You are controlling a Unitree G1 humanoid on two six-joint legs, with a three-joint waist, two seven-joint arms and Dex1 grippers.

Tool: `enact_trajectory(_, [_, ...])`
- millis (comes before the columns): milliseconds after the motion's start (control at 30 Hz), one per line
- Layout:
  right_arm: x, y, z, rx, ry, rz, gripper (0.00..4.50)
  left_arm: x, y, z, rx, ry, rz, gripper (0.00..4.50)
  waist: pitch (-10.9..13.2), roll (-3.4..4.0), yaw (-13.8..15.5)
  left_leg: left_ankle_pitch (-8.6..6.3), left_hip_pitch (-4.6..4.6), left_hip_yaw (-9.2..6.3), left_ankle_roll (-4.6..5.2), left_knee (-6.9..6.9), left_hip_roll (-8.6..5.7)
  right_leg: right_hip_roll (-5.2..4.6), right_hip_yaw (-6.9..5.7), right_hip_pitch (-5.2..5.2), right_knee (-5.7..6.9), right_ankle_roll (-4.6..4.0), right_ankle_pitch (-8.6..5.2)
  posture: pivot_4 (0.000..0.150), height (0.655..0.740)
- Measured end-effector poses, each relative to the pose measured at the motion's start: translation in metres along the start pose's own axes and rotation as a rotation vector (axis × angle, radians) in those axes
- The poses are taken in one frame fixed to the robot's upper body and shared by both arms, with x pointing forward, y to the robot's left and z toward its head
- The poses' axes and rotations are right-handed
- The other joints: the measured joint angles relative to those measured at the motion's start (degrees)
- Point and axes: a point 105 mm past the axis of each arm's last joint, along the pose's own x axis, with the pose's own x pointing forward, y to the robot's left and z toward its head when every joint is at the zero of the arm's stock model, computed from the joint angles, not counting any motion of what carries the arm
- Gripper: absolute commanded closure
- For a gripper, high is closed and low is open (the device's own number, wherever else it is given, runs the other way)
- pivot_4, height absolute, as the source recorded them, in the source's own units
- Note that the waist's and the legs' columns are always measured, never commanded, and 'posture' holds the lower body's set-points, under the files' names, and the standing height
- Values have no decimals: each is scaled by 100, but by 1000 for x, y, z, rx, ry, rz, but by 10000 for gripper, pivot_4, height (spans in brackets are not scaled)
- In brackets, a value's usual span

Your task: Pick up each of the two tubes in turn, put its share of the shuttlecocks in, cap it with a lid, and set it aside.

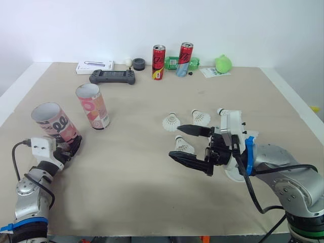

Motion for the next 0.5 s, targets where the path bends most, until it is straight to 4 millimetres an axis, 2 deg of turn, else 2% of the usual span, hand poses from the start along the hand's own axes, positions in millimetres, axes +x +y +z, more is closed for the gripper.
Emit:
enact_trajectory(100, [-1,2,-3,12,6,-8,0,-3,1,1,31,-4,12,12912,0,-1,0,0,0,0,0,-8,0,0,0,-2,-1,-1,-4,1500,7400])
enact_trajectory(167, [-3,2,-9,29,20,-32,0,-8,2,4,110,-8,28,12912,0,-1,-7,0,0,0,-1,-18,0,0,1,-6,-2,-1,-8,1500,7400])
enact_trajectory(300, [-8,-3,-24,40,75,-174,0,-24,3,27,588,-6,-15,12912,-2,-17,-18,1,1,-4,-3,-59,2,0,-2,-23,-4,-4,-6,1500,7400])
enact_trajectory(400, [-17,-2,-51,112,160,-310,0,-29,-11,52,908,-72,-86,12912,-4,-18,54,-4,-10,-5,-12,-71,1,-7,-9,-34,-5,-21,-10,1500,7400])
enact_trajectory(500, [-22,5,-83,229,262,-397,0,-32,-20,60,1111,-100,-127,12912,-2,-14,119,-10,-22,10,-20,-71,-1,-16,-7,-49,-5,-27,-15,1500,7400])
